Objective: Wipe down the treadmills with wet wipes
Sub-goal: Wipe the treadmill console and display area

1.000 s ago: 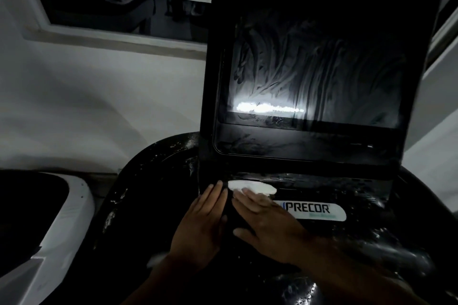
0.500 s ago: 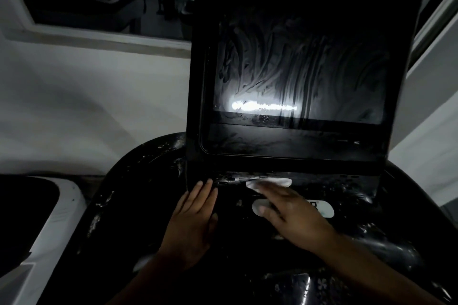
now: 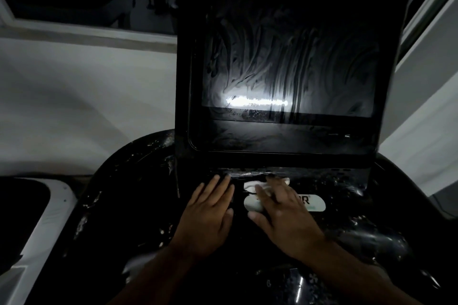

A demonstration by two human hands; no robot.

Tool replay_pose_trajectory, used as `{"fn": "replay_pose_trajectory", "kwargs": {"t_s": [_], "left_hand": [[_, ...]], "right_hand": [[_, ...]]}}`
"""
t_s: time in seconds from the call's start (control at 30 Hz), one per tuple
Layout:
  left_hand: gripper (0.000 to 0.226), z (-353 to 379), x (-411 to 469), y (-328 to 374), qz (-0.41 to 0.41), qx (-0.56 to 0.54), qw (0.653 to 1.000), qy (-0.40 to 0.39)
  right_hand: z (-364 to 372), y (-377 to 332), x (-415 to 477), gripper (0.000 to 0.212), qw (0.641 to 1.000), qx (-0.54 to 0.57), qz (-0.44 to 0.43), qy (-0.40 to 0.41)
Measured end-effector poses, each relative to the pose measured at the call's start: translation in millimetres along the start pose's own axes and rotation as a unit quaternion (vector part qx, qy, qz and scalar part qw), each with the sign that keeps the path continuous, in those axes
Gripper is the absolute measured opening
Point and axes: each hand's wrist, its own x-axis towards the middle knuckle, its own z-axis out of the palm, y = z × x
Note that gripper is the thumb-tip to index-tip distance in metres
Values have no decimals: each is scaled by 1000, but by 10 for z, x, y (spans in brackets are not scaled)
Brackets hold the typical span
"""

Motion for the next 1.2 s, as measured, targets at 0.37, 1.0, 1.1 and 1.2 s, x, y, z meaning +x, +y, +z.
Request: {"fn": "replay_pose_trajectory", "kwargs": {"t_s": [0.37,1.0,1.1,1.2], "left_hand": [[55,113,120,112,29,14,999,-24],[56,224,402,385,43,41,997,-39],[55,219,382,396,29,45,997,-51],[57,225,374,387,21,43,996,-72]], "right_hand": [[-136,251,-221,117,994,58,55,-79],[-93,712,56,70,990,20,-137,16],[-24,780,-47,74,984,64,-165,22],[35,780,27,71,967,69,-246,-10]]}}
